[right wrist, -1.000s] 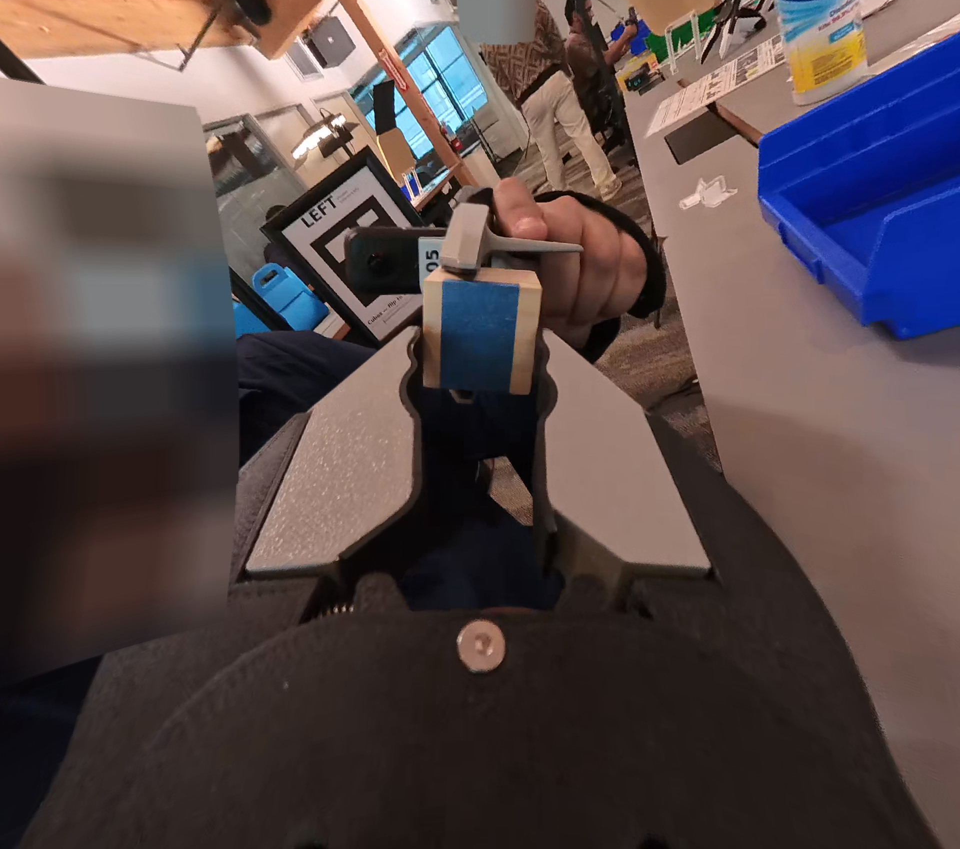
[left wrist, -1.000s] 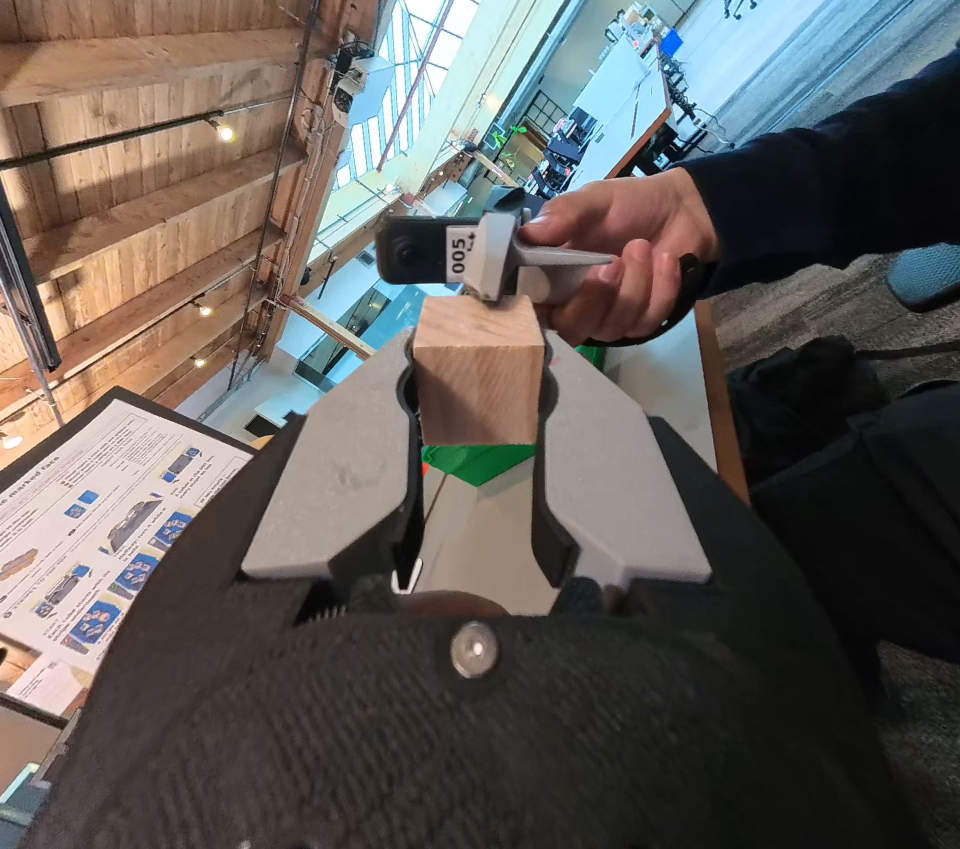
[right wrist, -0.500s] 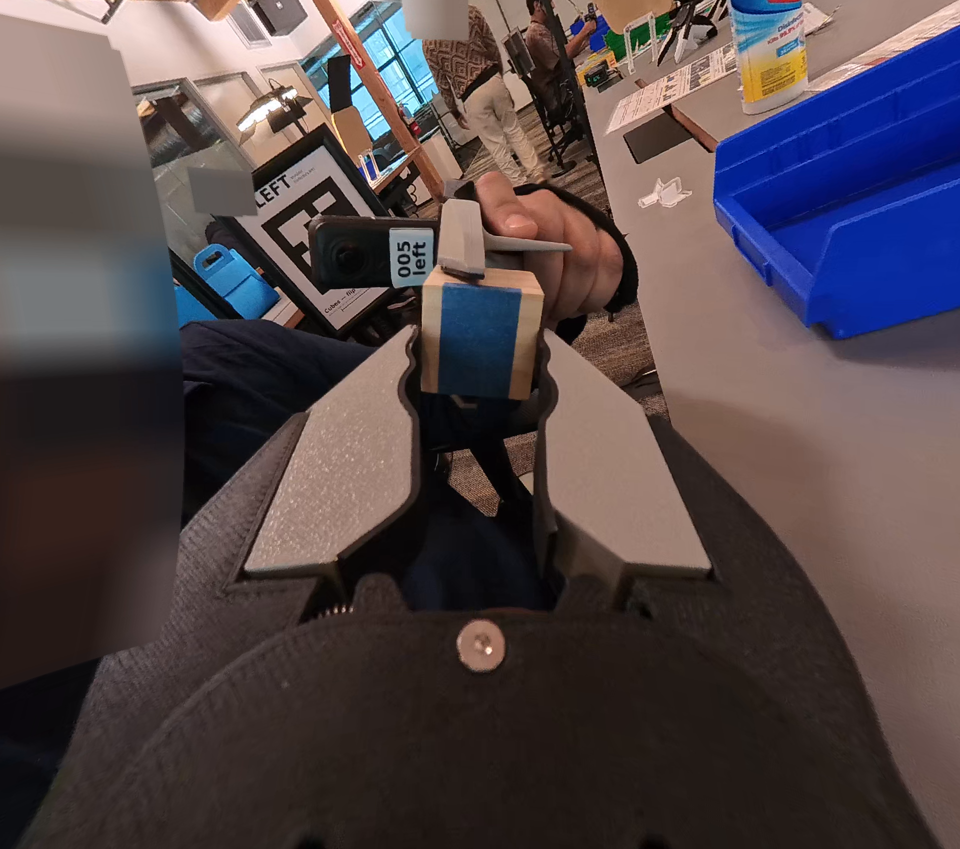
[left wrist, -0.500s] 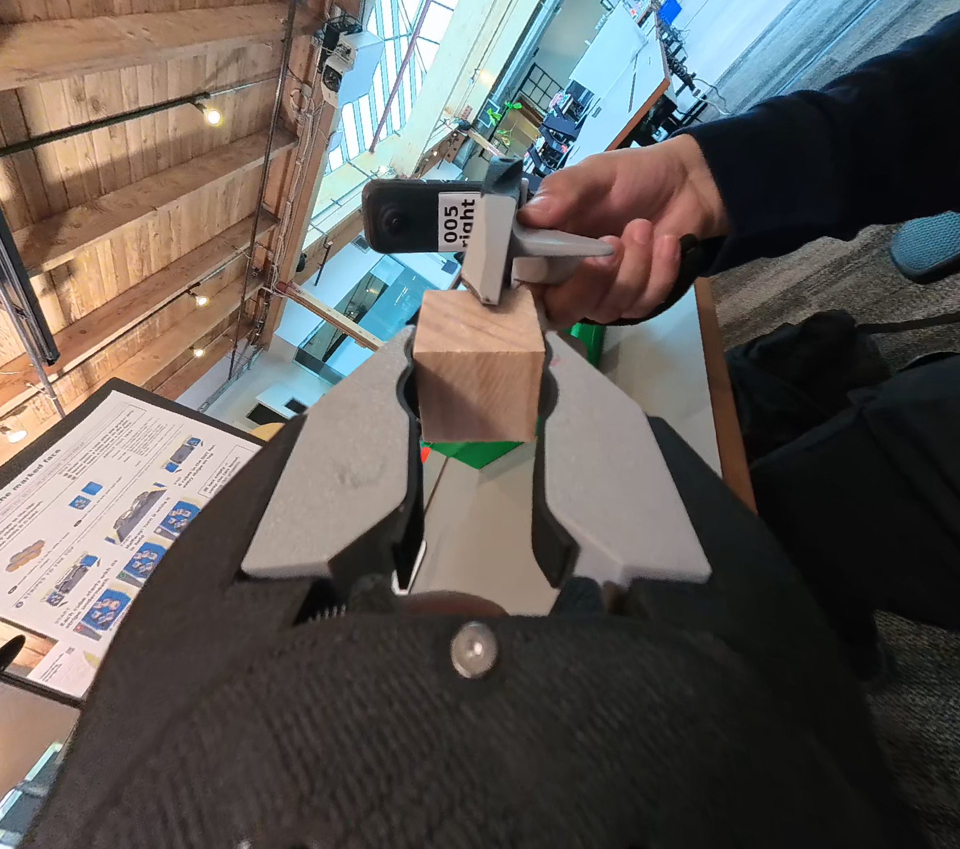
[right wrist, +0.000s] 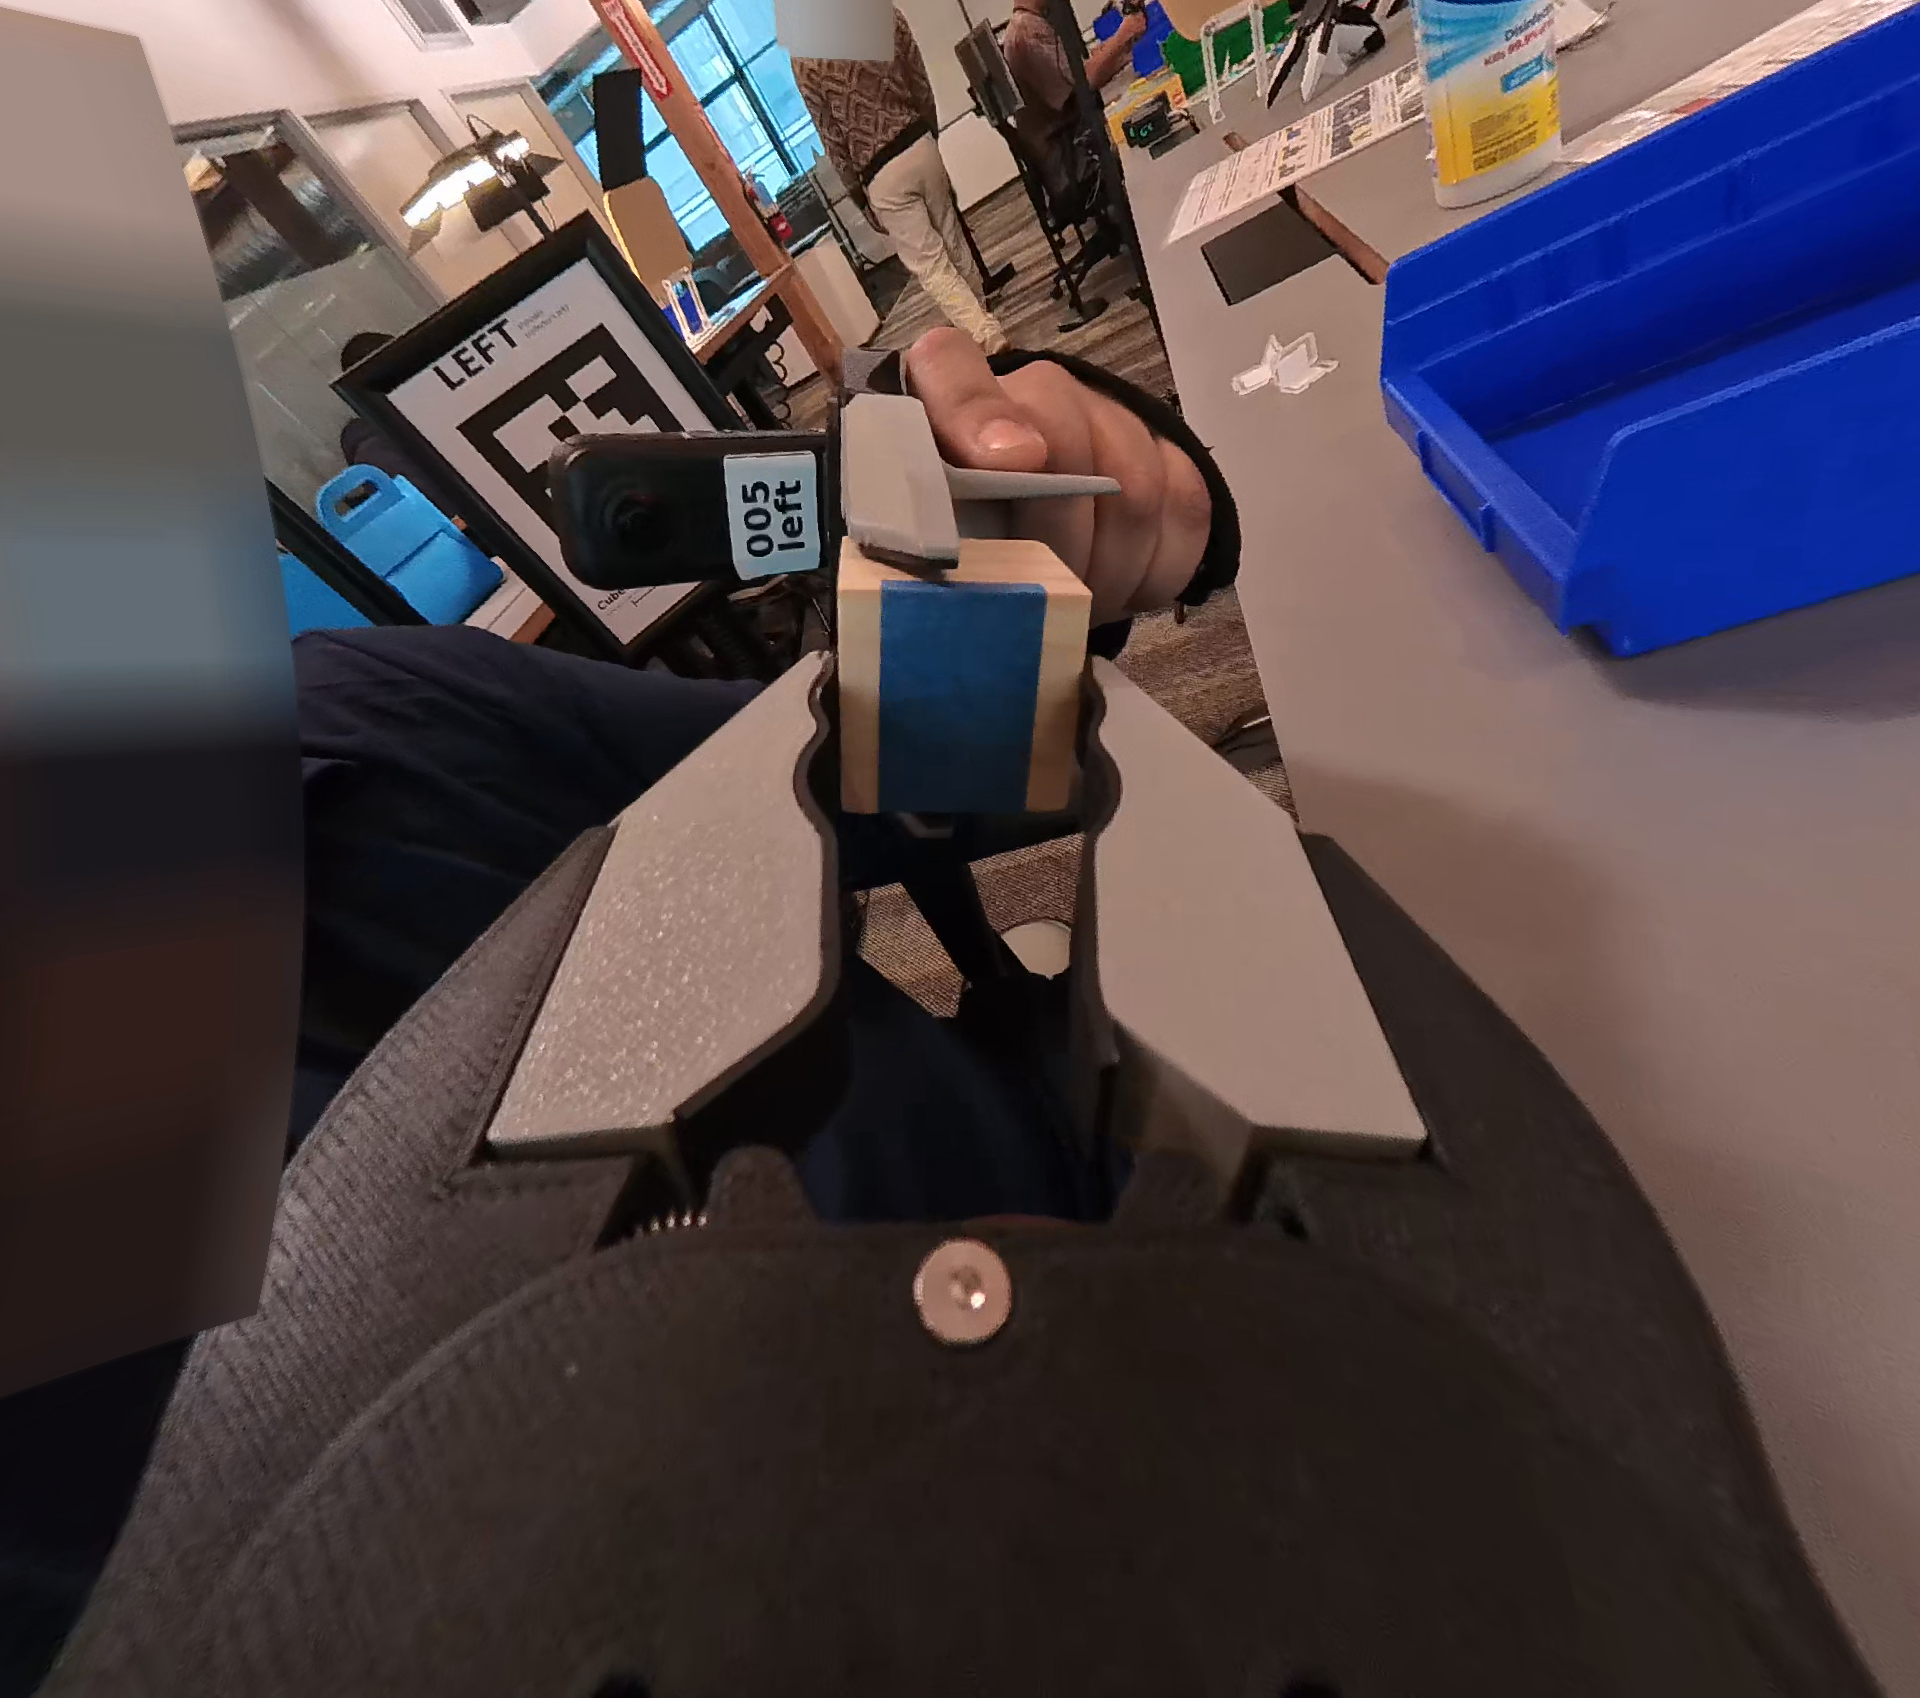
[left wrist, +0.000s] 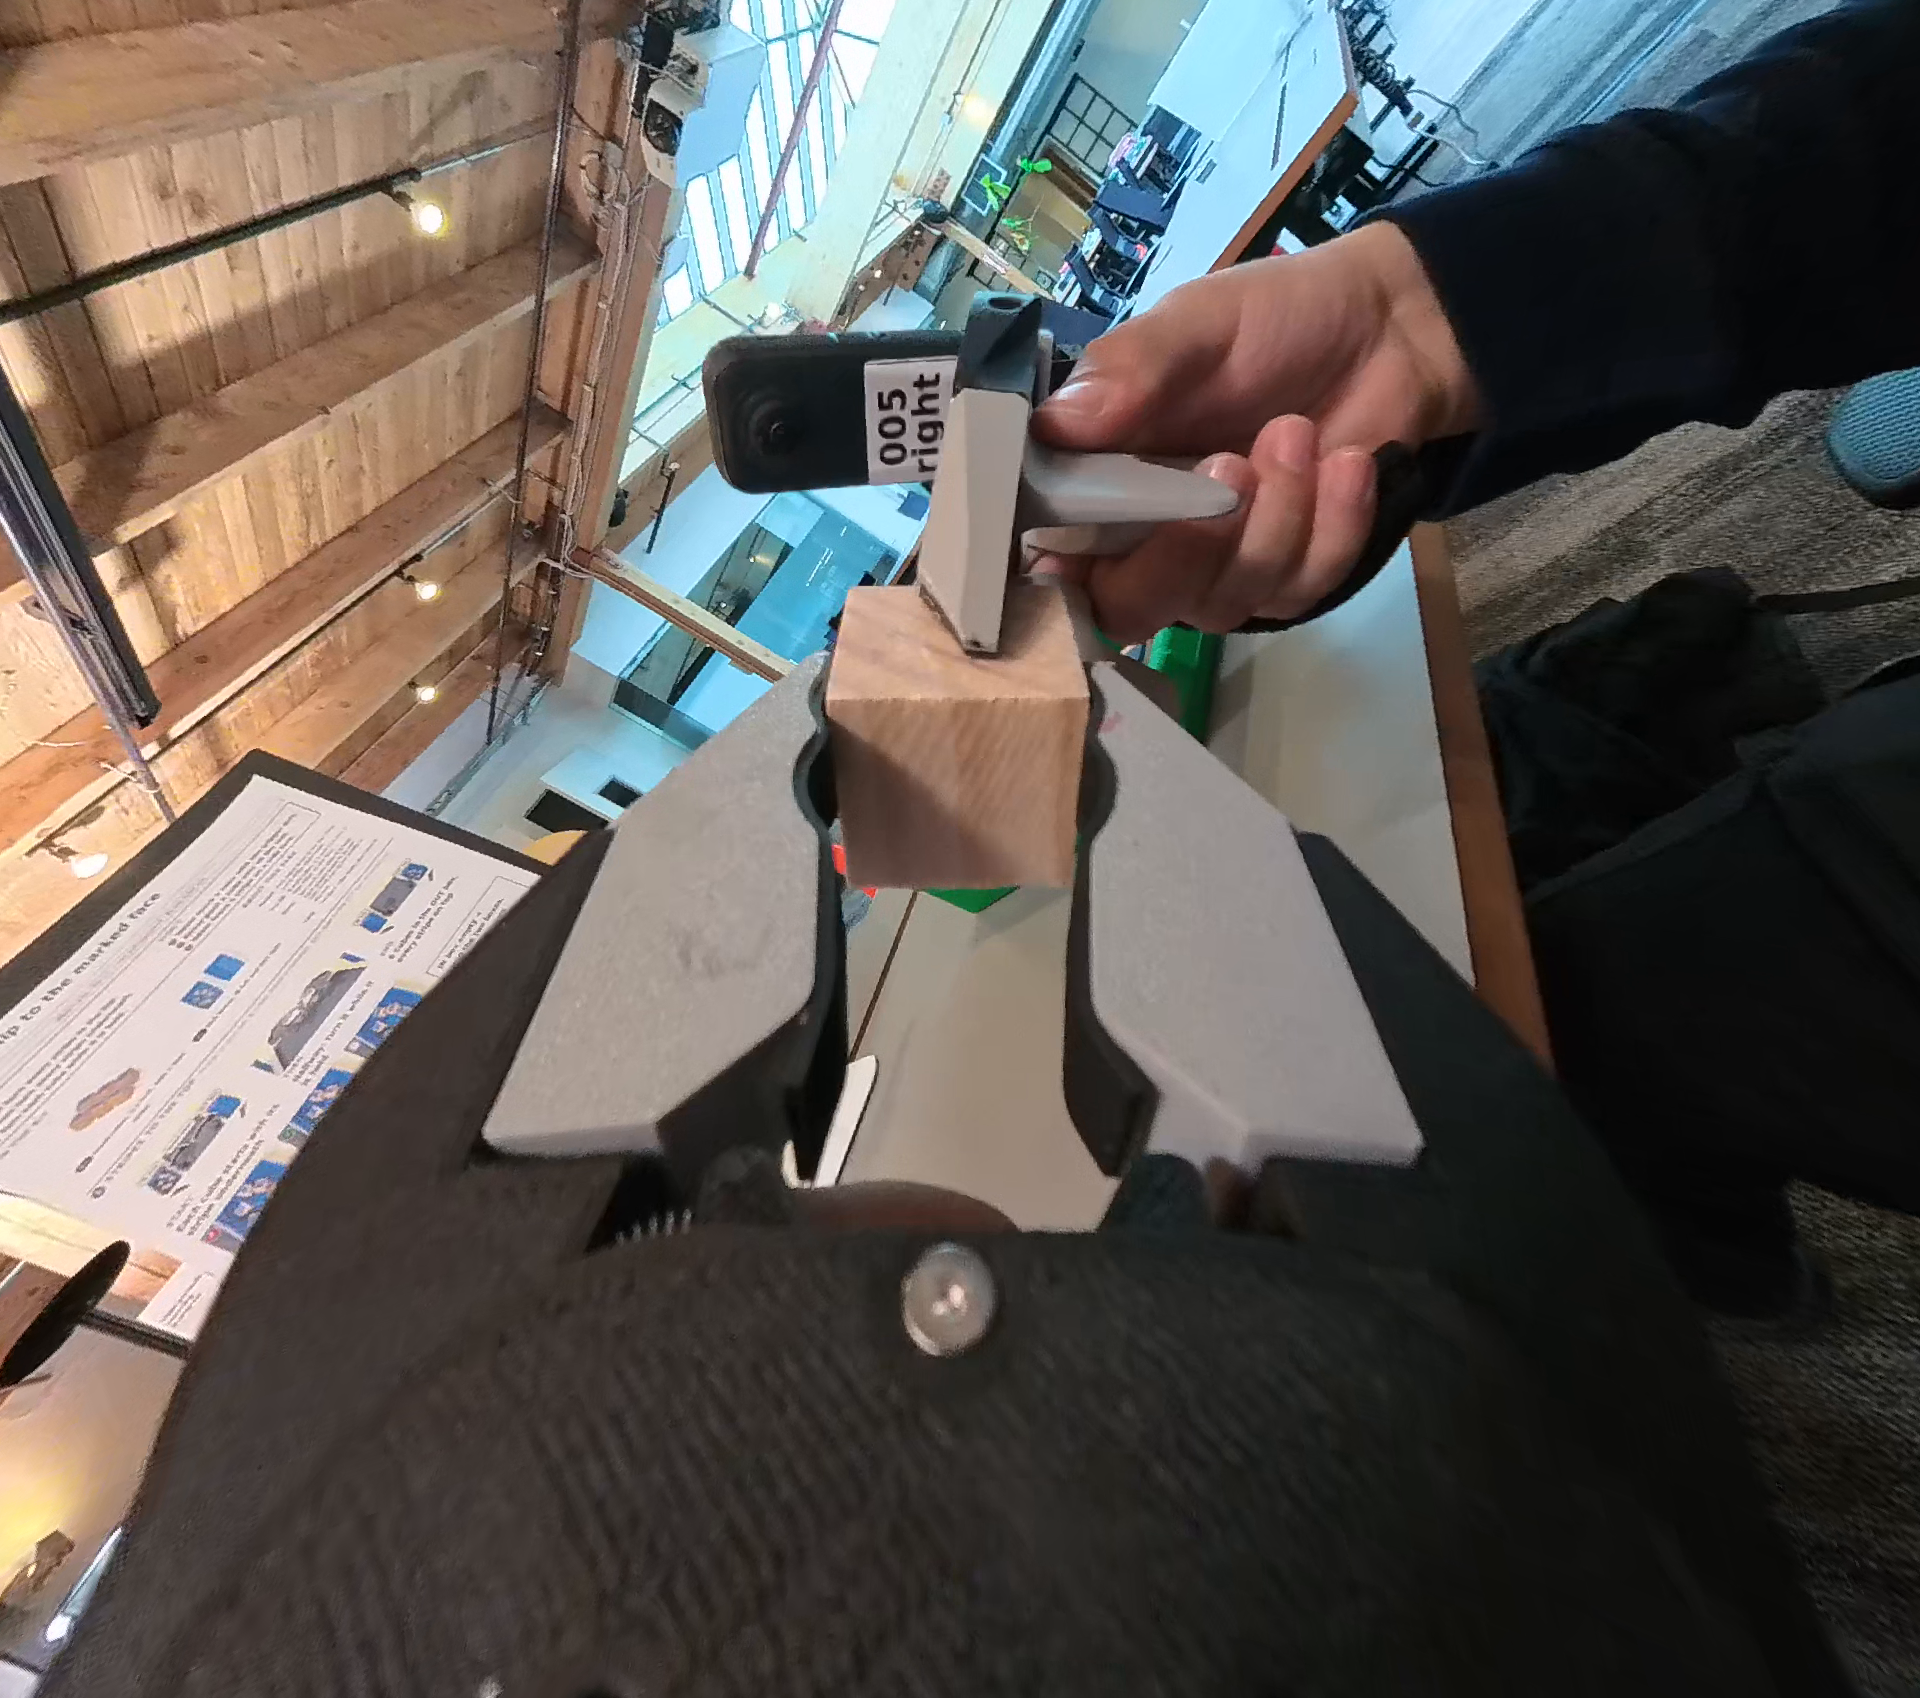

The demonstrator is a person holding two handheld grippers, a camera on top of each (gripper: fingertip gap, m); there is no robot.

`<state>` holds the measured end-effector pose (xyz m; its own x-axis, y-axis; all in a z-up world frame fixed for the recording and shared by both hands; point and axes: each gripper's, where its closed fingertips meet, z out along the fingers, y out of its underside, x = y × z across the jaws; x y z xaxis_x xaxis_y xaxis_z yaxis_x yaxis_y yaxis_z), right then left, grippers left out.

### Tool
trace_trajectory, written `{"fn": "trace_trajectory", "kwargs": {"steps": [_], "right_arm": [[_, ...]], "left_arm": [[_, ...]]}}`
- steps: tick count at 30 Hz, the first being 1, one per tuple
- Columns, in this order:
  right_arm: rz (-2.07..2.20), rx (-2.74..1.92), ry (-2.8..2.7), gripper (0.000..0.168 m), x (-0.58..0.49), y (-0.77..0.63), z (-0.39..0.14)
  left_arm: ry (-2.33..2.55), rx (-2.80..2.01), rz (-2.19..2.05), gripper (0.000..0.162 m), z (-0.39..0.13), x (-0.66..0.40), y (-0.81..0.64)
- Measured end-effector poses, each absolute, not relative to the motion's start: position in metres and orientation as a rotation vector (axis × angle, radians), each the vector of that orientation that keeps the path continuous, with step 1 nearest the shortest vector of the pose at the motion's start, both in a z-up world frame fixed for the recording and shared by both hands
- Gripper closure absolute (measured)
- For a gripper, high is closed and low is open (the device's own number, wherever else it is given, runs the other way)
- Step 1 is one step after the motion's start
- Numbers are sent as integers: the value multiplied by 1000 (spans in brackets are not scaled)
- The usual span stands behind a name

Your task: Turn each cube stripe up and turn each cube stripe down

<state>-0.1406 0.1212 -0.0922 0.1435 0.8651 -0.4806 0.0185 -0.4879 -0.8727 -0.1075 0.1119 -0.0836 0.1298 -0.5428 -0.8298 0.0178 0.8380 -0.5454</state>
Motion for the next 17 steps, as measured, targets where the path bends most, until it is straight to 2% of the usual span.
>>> {"fn": "trace_trajectory", "kwargs": {"steps": [12,17], "right_arm": [[1403,-1651,-842,126,-131,128,-87],[1351,-1595,-656,126,-76,154,-64]], "left_arm": [[1353,-510,-419,119,-82,-107,121],[1248,-565,-469,133,-63,-122,136]]}}
